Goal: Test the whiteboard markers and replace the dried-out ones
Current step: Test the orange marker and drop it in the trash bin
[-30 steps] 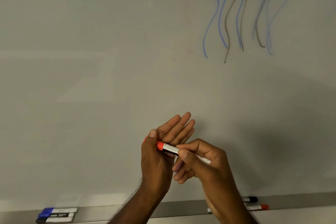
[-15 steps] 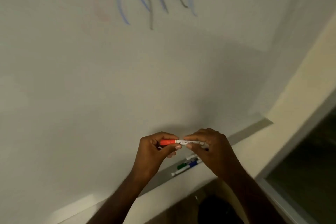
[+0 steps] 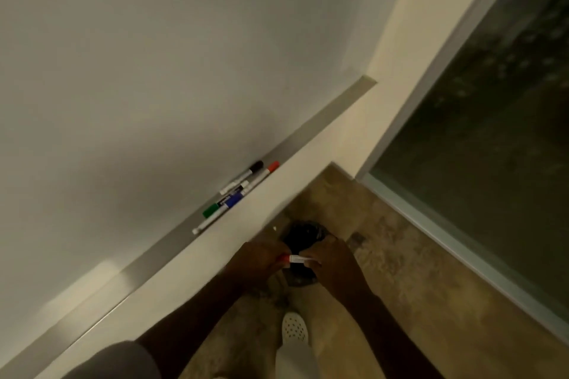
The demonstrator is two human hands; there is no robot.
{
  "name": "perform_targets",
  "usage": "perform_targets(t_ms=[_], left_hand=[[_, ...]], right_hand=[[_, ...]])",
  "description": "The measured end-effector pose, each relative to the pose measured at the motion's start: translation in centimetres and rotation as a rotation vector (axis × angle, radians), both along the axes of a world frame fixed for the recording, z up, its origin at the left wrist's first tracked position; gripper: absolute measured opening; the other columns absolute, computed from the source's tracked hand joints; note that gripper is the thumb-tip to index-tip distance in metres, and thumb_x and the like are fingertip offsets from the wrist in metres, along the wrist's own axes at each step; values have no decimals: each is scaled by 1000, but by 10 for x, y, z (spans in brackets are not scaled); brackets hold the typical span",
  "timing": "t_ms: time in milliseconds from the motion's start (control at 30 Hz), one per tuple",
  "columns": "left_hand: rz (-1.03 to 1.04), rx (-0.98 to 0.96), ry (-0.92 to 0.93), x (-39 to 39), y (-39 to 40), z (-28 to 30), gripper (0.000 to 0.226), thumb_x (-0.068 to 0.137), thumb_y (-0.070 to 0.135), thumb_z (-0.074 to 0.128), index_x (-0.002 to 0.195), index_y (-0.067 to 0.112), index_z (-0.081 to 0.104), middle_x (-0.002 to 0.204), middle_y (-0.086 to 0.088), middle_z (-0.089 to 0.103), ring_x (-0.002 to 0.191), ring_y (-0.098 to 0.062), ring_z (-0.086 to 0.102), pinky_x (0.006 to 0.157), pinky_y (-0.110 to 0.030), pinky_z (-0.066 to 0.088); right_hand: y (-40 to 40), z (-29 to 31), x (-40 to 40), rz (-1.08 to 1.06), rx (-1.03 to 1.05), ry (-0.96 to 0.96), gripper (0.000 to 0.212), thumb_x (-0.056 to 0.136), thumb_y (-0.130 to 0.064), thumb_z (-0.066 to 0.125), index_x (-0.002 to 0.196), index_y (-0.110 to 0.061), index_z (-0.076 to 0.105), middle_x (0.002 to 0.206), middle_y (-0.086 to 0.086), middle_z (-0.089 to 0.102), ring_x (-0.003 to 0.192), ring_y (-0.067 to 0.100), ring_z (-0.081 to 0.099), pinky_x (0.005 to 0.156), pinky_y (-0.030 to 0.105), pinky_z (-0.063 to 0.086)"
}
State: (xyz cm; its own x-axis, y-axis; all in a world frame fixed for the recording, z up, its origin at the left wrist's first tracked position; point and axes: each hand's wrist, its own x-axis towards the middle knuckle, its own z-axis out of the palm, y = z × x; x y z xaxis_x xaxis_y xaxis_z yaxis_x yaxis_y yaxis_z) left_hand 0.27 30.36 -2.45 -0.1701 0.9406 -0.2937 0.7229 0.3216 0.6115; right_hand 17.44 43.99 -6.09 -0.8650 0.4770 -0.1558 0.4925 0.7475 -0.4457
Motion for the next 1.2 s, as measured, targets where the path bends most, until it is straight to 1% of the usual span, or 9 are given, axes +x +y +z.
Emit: perform_targets(t_ms=[67, 167, 367, 600, 767, 867, 933, 1000, 1200], left_hand=[[-28, -29, -10, 1, 22, -27, 53, 97, 53, 46, 128, 14, 64, 116, -10, 70, 106, -25, 66, 93, -25, 43], [-27, -17, 5, 0, 53, -73, 74, 86, 65, 26, 122, 16, 67, 109, -10, 73, 98, -27, 69, 89, -36, 52], [-92, -22, 100, 3, 106, -176, 51, 93, 49, 43, 110, 12, 73, 94, -11, 76, 82, -29, 73, 70, -31, 53], [-64, -121, 68, 10, 145, -304, 25, 98, 33, 57, 105, 15, 72, 101, -7, 73, 91, -25, 68, 79, -32, 50], [-71, -209, 47, 13, 161, -396, 46, 92, 43, 40, 107, 12, 71, 101, -11, 73, 92, -31, 69, 81, -41, 55], [-57, -240, 67, 13, 162, -455, 48, 92, 47, 39, 110, 15, 70, 103, -10, 73, 95, -31, 68, 82, -40, 53], [-51, -239, 105, 15, 162, -483, 39, 96, 42, 47, 115, 16, 70, 107, -10, 72, 99, -31, 68, 84, -40, 53], [-62, -236, 169, 19, 163, -510, 40, 97, 43, 46, 120, 18, 68, 109, -10, 72, 101, -32, 67, 85, -39, 53], [-52, -309, 226, 33, 163, -562, 31, 101, 38, 50, 123, 21, 63, 115, -7, 69, 108, -30, 64, 85, -37, 50]], right_hand=[[19, -30, 1, 1, -25, 4, 21, 84, -24, 70, 104, -25, 77, 94, -2, 76, 90, 23, 69, 85, 46, 56], [46, -76, 3, -46, -59, 26, 21, 87, -22, 68, 107, -23, 76, 101, -1, 76, 97, 23, 70, 93, 51, 53], [92, -162, 6, -75, -70, 34, 22, 85, -22, 69, 106, -21, 76, 96, -2, 75, 90, 23, 66, 83, 44, 52], [119, -294, 10, -68, -132, -10, 22, 78, -21, 71, 98, -17, 78, 88, 0, 77, 78, 25, 68, 70, 39, 57], [131, -392, 8, -69, -103, -99, 20, 82, -19, 73, 102, -19, 76, 91, 2, 76, 83, 29, 67, 73, 45, 57], [134, -464, 10, -50, -103, -221, 33, 90, -39, 46, 113, -30, 67, 100, -1, 72, 95, 28, 63, 83, 53, 54], [132, -486, 9, -23, -85, -247, 24, 85, -33, 61, 108, -29, 70, 98, -1, 72, 93, 30, 65, 82, 56, 55], [129, -499, 5, 33, -102, -235, 23, 70, -13, 82, 92, -21, 77, 86, 4, 74, 81, 32, 70, 73, 47, 58], [127, -550, 6, 11, -130, -196, 14, 74, -6, 77, 87, -11, 76, 86, 11, 74, 84, 35, 70, 76, 35, 56]])
